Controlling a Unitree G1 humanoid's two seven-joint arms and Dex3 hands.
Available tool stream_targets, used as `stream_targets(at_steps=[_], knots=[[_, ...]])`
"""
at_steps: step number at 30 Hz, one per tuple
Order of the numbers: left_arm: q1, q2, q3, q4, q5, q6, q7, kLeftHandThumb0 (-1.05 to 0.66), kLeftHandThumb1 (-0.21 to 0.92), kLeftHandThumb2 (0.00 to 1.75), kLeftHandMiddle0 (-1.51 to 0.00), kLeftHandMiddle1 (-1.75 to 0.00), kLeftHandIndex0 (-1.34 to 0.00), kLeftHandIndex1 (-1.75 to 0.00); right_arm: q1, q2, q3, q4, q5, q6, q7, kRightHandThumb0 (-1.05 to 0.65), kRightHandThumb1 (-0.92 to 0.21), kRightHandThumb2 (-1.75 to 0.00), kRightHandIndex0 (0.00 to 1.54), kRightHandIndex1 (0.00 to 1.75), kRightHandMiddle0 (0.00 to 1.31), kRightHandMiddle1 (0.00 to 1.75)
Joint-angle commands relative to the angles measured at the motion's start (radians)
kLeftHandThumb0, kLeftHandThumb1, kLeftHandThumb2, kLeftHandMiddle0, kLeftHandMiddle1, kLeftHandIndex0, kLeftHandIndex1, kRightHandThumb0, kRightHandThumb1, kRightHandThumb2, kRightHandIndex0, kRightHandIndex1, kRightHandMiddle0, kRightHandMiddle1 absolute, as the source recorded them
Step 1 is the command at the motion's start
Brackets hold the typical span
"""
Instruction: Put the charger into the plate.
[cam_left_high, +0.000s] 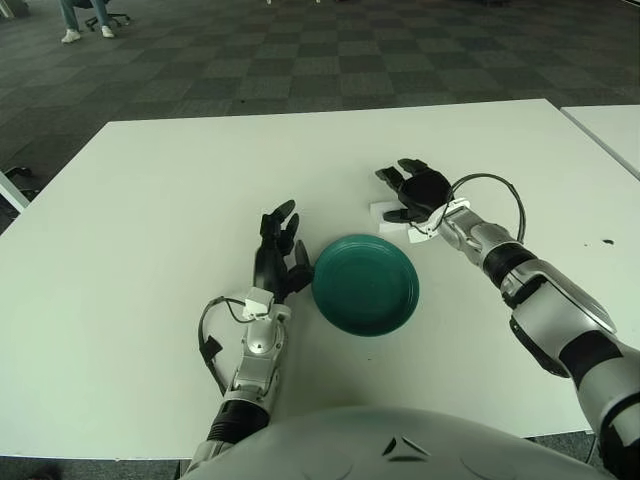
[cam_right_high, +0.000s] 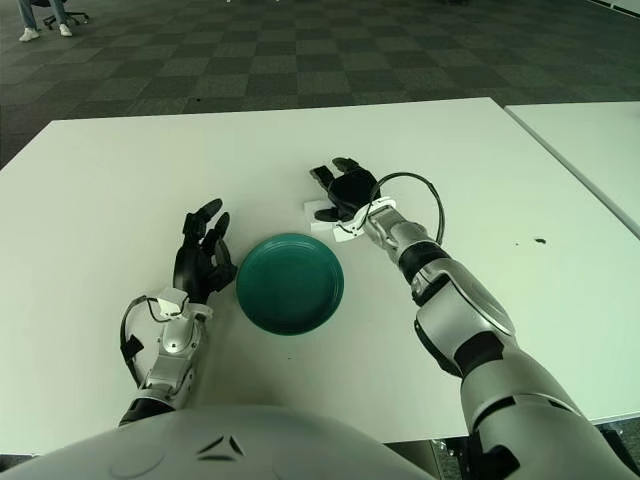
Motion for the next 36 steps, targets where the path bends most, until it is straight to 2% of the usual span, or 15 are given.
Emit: stream_targets(at_steps=[1, 13, 20, 36], knots=[[0.036, -0.035, -0.001, 0.064, 0.017, -0.007, 0.006, -0.98, 0.92, 1.07, -0.45, 0.00, -0.06, -0.83, 0.027, -0.009, 0.011, -0.016, -0.009, -0.008, 0.040, -0.76, -0.92, -0.58, 0.24, 0.00, 0.00, 0.44], [0.045, -0.038, 0.002, 0.059, 0.017, -0.004, 0.020, -0.97, 0.92, 1.07, -0.46, -0.01, -0.06, -0.83, 0.061, -0.031, 0.006, -0.094, -0.010, 0.015, 0.122, -0.82, -0.92, -0.65, 0.21, 0.00, 0.00, 0.41], [0.048, -0.040, -0.003, 0.051, -0.003, 0.007, 0.006, -0.97, 0.92, 1.08, -0.45, 0.00, -0.05, -0.83, 0.081, -0.042, 0.002, -0.130, -0.012, 0.030, 0.147, -0.85, -0.92, -0.63, 0.21, 0.00, 0.00, 0.42], [0.045, -0.031, -0.004, 0.054, -0.012, 0.000, -0.015, -0.98, 0.92, 1.07, -0.45, -0.01, -0.06, -0.84, 0.091, -0.031, 0.002, -0.106, -0.011, 0.042, 0.153, -0.87, -0.92, -0.60, 0.22, 0.01, 0.00, 0.43]])
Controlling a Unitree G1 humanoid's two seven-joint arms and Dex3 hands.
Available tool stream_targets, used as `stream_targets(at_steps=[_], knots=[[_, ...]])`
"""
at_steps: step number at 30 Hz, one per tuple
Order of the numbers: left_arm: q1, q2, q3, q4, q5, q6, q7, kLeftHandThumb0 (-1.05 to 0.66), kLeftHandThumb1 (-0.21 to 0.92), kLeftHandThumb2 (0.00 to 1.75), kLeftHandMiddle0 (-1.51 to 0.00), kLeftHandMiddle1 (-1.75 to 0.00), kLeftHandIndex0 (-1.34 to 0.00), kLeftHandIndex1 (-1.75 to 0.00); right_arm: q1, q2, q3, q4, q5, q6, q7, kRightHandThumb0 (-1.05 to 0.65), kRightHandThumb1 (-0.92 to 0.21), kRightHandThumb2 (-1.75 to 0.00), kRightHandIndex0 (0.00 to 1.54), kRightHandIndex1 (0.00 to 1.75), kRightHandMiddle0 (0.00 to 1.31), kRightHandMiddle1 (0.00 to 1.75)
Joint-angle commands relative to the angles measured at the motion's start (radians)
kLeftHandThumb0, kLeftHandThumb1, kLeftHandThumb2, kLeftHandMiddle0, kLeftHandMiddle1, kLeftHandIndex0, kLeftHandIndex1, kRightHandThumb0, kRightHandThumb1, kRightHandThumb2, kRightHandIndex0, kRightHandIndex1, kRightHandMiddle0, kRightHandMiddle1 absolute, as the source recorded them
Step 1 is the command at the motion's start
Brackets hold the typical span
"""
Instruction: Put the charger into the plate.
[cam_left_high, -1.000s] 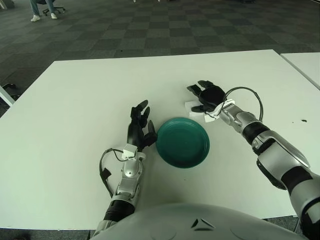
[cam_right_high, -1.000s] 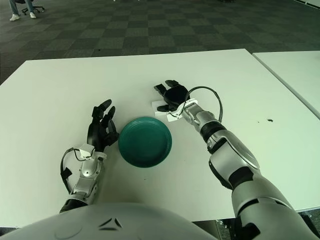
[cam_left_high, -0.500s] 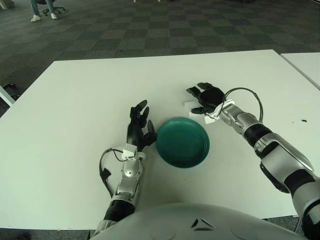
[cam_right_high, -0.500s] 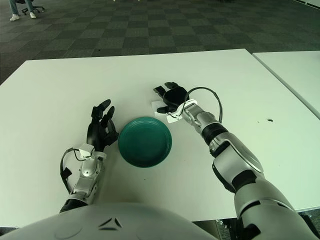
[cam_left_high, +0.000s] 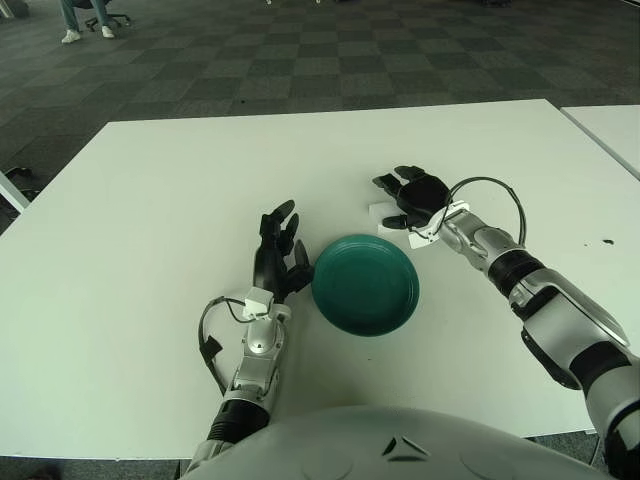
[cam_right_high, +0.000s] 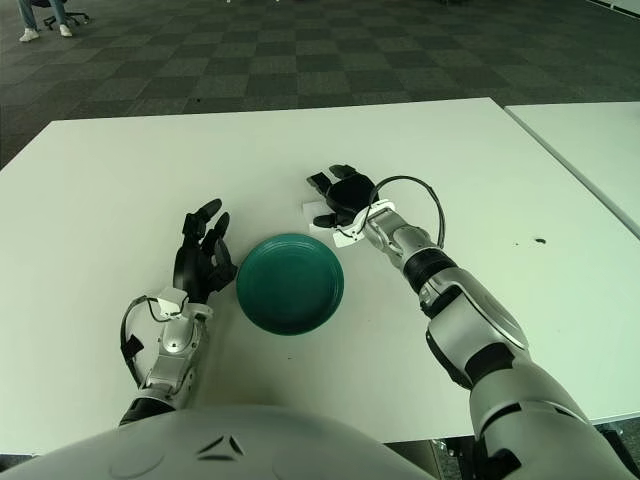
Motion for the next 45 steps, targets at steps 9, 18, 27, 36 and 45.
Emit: stream_targets(at_steps=[9, 18, 27, 36, 45], knots=[[0.054, -0.039, -0.008, 0.036, 0.006, 0.014, -0.010, -0.95, 0.92, 1.09, -0.43, 0.00, -0.02, -0.82, 0.009, 0.035, 0.022, 0.114, -0.008, 0.004, 0.031, -0.87, -0.92, -0.58, 0.23, 0.01, 0.00, 0.43], [0.058, -0.041, -0.005, 0.033, -0.007, 0.007, -0.014, -0.96, 0.92, 1.08, -0.42, 0.00, -0.04, -0.84, -0.006, 0.052, 0.033, 0.171, -0.010, -0.003, 0.032, -0.85, -0.92, -0.56, 0.25, 0.01, 0.00, 0.43], [0.056, -0.041, -0.013, 0.039, -0.017, 0.000, -0.037, -0.97, 0.92, 1.07, -0.42, 0.00, -0.01, -0.82, -0.014, 0.078, 0.055, 0.246, -0.021, -0.006, 0.010, -0.84, -0.92, -0.56, 0.25, 0.01, 0.00, 0.42], [0.076, -0.060, -0.013, 0.013, -0.070, 0.029, -0.064, -0.98, 0.92, 1.09, -0.38, 0.00, 0.00, -0.78, -0.021, 0.082, 0.098, 0.282, -0.038, -0.013, -0.021, -0.83, -0.92, -0.57, 0.26, 0.01, 0.00, 0.41], [0.065, -0.045, -0.004, 0.040, -0.019, 0.007, -0.038, -0.99, 0.92, 1.07, -0.39, -0.01, -0.01, -0.80, -0.022, 0.088, 0.128, 0.297, -0.036, -0.014, -0.027, -0.84, -0.92, -0.64, 0.24, 0.00, 0.00, 0.39]])
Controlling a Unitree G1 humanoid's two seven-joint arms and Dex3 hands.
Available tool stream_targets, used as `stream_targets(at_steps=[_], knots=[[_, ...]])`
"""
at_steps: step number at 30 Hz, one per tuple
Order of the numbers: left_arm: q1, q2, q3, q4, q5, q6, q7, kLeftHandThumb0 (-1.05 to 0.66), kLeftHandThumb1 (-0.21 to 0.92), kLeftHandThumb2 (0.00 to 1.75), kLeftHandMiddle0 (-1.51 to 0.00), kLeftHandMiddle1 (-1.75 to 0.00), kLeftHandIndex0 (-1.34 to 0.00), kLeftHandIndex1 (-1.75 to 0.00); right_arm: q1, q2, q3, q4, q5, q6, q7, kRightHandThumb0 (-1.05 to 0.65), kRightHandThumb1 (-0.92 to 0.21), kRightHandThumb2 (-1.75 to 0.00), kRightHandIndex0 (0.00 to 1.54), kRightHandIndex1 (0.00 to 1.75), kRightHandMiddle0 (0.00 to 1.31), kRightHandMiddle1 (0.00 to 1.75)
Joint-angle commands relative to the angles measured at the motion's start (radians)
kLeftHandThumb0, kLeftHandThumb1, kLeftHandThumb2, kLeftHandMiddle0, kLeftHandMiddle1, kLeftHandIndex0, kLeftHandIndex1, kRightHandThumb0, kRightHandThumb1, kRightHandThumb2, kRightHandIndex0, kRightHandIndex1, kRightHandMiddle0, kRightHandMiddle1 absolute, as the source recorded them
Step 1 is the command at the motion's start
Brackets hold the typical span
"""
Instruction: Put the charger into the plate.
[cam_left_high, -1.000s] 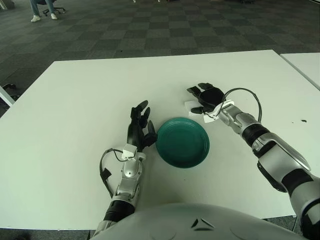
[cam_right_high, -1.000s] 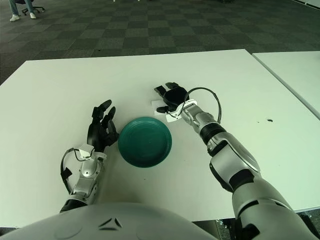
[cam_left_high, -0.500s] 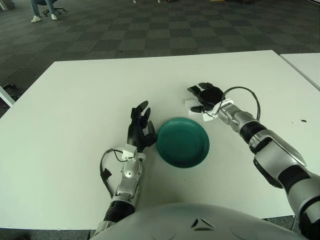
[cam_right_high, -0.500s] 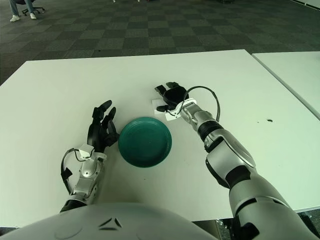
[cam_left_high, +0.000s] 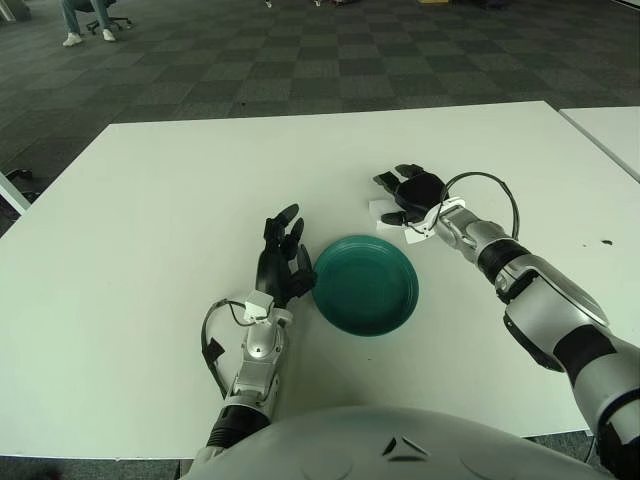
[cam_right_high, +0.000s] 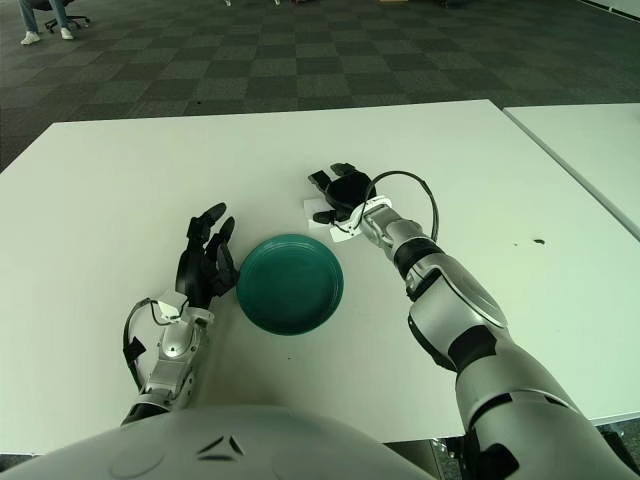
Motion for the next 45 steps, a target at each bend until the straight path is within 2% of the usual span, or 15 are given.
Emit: stream_targets(at_steps=[1, 16, 45], knots=[[0.039, -0.043, 0.006, 0.057, 0.019, -0.013, 0.023, -0.99, 0.92, 1.07, -0.40, -0.01, -0.02, -0.80, 0.073, 0.011, 0.049, 0.052, -0.045, 0.000, 0.043, -0.84, -0.92, -0.65, 0.24, 0.00, 0.00, 0.39], [0.031, -0.040, 0.003, 0.065, 0.049, -0.029, 0.053, -1.00, 0.92, 1.08, -0.43, -0.02, -0.03, -0.82, 0.061, 0.015, 0.065, 0.066, -0.035, -0.011, 0.071, -0.95, -0.92, -0.85, 0.17, 0.00, 0.00, 0.36], [0.030, -0.040, -0.009, 0.058, 0.015, -0.012, 0.041, -0.98, 0.92, 1.06, -0.41, 0.00, 0.00, -0.82, 0.049, 0.018, 0.066, 0.087, -0.033, -0.034, 0.082, -1.03, -0.92, -0.93, 0.23, 0.02, 0.00, 0.49]])
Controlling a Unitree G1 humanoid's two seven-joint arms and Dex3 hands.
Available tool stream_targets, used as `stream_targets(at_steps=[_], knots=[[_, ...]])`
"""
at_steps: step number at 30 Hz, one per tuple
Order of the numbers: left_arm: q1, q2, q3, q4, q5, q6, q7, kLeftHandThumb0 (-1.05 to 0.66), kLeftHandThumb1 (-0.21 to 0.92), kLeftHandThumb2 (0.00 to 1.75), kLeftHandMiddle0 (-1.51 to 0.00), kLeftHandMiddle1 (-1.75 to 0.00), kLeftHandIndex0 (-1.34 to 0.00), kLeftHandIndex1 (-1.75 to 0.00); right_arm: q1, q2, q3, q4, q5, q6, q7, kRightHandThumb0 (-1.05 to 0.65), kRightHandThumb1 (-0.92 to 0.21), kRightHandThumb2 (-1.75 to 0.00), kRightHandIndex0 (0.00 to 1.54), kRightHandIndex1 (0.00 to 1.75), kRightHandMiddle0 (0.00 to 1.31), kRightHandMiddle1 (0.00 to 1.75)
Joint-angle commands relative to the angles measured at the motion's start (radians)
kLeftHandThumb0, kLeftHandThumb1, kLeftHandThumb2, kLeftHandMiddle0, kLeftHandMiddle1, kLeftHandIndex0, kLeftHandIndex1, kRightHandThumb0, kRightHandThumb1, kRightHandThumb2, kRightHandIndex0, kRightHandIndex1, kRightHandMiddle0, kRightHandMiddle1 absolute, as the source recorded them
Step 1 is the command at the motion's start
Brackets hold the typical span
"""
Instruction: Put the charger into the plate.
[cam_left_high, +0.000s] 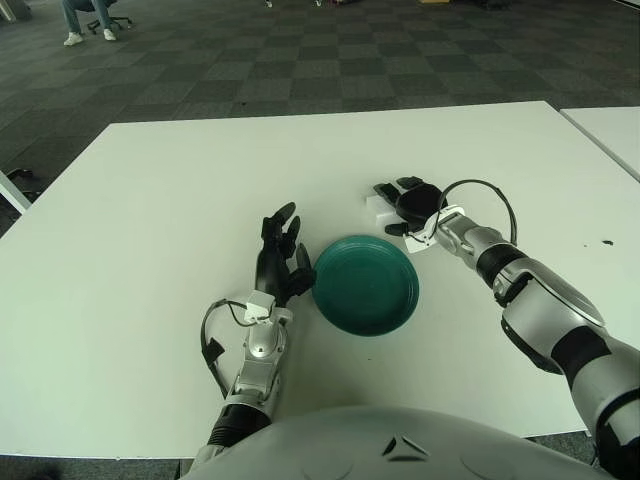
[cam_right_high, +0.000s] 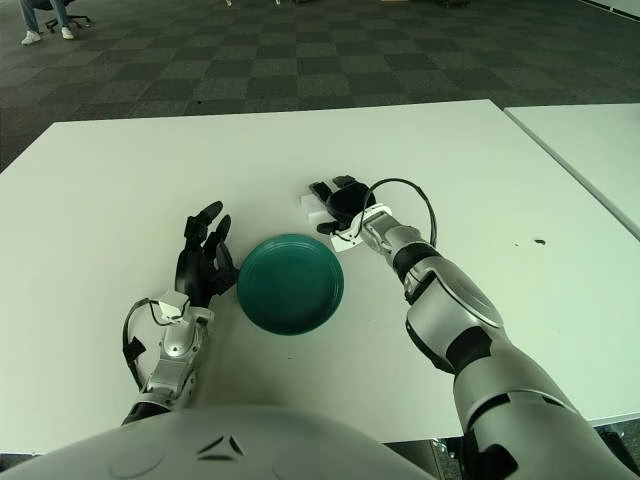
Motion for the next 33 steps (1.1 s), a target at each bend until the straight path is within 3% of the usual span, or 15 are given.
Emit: stream_targets(at_steps=[1, 16, 22, 33], knots=[[0.036, -0.041, -0.001, 0.053, -0.003, 0.007, -0.011, -0.98, 0.92, 1.07, -0.41, 0.00, 0.00, -0.82, 0.046, 0.006, 0.027, 0.036, -0.027, -0.008, 0.046, -1.04, -0.92, -0.93, 0.24, 0.02, 0.00, 0.49], [0.029, -0.045, 0.005, 0.060, 0.025, -0.005, 0.019, -0.97, 0.92, 1.08, -0.42, -0.01, -0.04, -0.84, 0.031, 0.021, 0.007, 0.066, -0.007, 0.004, 0.069, -1.03, -0.92, -0.87, 0.25, 0.01, 0.00, 0.46], [0.035, -0.045, -0.001, 0.050, 0.033, -0.004, 0.032, -0.96, 0.92, 1.07, -0.44, -0.02, -0.05, -0.85, -0.002, 0.013, 0.001, 0.074, 0.005, -0.034, 0.124, -1.02, -0.92, -0.82, 0.27, 0.02, 0.00, 0.46], [0.040, -0.053, -0.012, 0.038, 0.017, 0.003, 0.027, -0.97, 0.92, 1.06, -0.43, -0.01, -0.02, -0.85, -0.128, -0.038, -0.039, 0.109, 0.055, -0.208, 0.398, -0.99, -0.92, -0.65, 0.42, 0.07, 0.00, 0.55]])
